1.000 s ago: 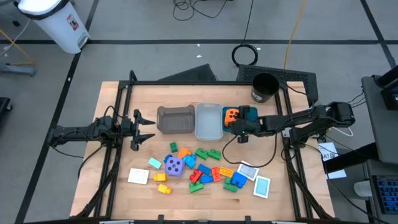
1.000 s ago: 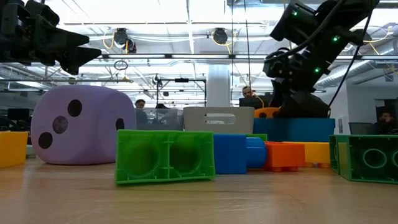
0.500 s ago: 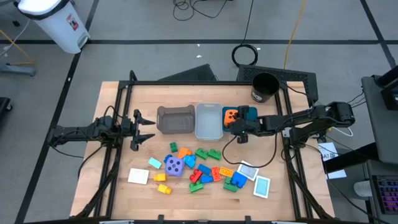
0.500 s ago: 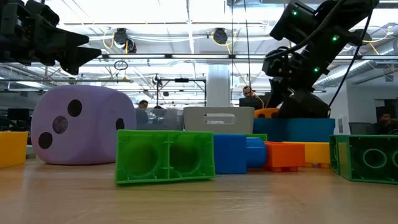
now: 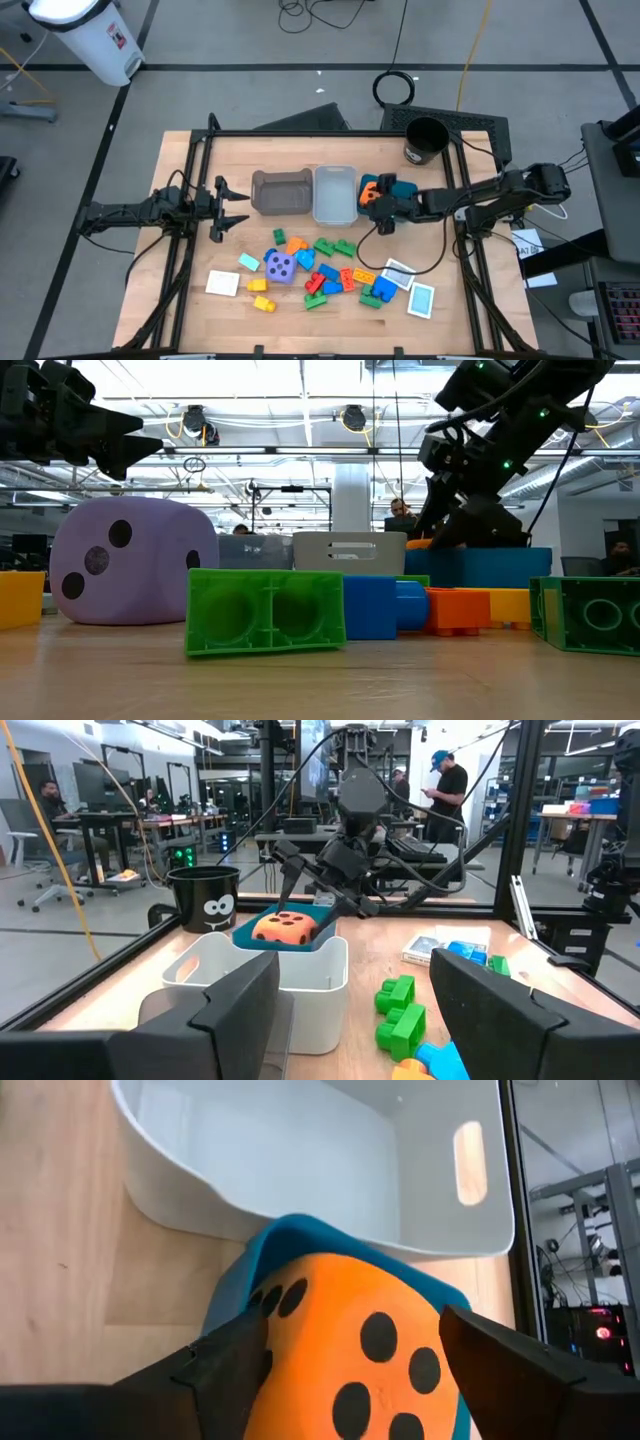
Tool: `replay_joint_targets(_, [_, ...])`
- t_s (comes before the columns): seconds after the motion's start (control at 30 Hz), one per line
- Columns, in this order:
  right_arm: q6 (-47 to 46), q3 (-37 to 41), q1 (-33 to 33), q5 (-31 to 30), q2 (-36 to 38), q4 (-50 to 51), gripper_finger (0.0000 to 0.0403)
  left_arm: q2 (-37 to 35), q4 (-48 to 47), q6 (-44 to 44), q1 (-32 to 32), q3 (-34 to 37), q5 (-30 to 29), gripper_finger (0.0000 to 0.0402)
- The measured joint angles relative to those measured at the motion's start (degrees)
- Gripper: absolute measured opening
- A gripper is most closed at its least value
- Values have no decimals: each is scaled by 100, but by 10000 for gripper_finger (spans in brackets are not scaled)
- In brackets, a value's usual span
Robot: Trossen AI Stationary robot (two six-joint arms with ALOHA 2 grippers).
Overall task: Pick & Place Toys
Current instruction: Adjust the blue bin on the table
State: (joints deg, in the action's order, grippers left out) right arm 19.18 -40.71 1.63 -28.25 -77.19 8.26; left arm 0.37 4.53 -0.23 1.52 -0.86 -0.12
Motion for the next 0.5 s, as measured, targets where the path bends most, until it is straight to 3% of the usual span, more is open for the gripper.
replay_joint_targets(0.13, [6,2,146,-123,126,-28,277,1,-1,0,2,0,0,269])
replay_joint_targets(0.33, [-186,7,554,-976,679,-9,265,1,1,0,2,0,1,269])
replay_joint_targets(0.4, [-518,7,722,-1212,937,29,259,1,-1,0,2,0,2,269])
replay_joint_targets(0.5, [-1424,4,939,-1056,1348,298,243,1,-1,0,0,0,2,269])
